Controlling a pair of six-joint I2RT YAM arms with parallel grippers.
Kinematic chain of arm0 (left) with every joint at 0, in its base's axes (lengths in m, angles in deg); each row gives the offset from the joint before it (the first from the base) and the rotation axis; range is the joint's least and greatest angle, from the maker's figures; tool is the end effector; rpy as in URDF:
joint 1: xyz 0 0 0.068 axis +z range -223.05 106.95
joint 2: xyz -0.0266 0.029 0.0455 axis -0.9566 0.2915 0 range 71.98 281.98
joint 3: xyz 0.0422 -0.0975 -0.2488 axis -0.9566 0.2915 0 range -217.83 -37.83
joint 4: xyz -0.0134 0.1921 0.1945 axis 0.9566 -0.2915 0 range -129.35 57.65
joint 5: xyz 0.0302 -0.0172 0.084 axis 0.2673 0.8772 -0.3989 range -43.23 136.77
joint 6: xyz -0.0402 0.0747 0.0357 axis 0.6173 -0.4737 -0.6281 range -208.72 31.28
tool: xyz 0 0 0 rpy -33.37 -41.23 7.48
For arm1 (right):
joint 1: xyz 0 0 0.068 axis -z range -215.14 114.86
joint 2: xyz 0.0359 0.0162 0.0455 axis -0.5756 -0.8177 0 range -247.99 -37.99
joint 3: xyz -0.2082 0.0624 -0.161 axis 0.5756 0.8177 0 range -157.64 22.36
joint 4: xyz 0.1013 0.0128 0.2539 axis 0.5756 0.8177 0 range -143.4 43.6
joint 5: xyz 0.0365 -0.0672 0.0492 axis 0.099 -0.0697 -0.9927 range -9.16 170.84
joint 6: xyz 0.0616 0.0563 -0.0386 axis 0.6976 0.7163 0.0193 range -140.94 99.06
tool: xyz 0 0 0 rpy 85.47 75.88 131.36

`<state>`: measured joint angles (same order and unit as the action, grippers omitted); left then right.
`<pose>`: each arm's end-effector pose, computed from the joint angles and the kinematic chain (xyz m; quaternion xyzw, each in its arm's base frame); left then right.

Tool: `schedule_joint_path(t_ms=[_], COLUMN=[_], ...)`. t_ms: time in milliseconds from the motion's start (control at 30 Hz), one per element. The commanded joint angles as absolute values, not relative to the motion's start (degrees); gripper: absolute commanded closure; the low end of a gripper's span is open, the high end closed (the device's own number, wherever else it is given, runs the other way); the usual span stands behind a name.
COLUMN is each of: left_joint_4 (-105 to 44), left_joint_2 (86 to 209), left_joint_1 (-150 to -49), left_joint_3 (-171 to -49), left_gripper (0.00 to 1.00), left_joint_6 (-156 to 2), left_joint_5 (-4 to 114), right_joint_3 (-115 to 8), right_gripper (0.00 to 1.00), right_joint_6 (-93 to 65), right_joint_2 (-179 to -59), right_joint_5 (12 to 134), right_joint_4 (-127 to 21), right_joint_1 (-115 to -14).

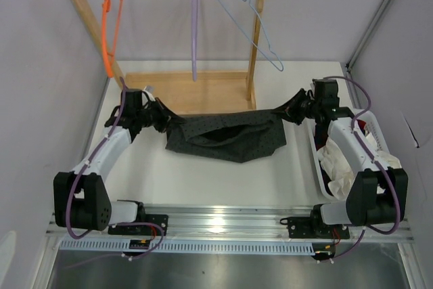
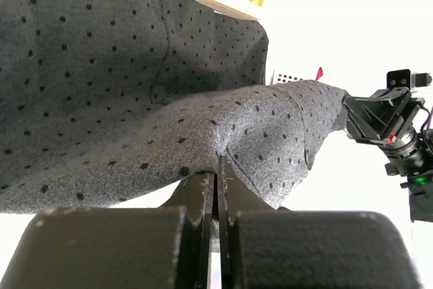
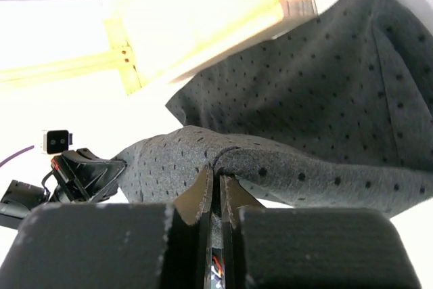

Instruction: Place the skirt on the hanger

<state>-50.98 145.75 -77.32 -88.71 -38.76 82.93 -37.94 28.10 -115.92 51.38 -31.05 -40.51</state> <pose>0.3088 -0.0719 0.2263 -0.2192 0.8483 -0.4298 0.2184 0.3359 0.0723 0.2547 0.2263 0.8535 0.3918 0.2584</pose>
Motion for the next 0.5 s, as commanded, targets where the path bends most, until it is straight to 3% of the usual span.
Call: schedule_joint_path(t_ms=[0,467], left_joint_4=[-49.67,-53.18], left_joint_2=[147.21,145.37], left_joint_1=[-76.48,-75.86], left_joint_3=[-90.74,-100.76], left_gripper=[1.00,1.00], left_joint_6=[-38.97,-44.59], left_joint_5=[85.09,88.08], right_joint_3=[-39.43,-47.52], right_gripper=[1.00,1.00], right_joint_6=[28.10,25.64], right_joint_2=[-117.88,-115.69], right_joint_5=[51.04,51.13], right_joint_4=[-33.00,-30.63], right_joint_1=[-39.98,-40.24])
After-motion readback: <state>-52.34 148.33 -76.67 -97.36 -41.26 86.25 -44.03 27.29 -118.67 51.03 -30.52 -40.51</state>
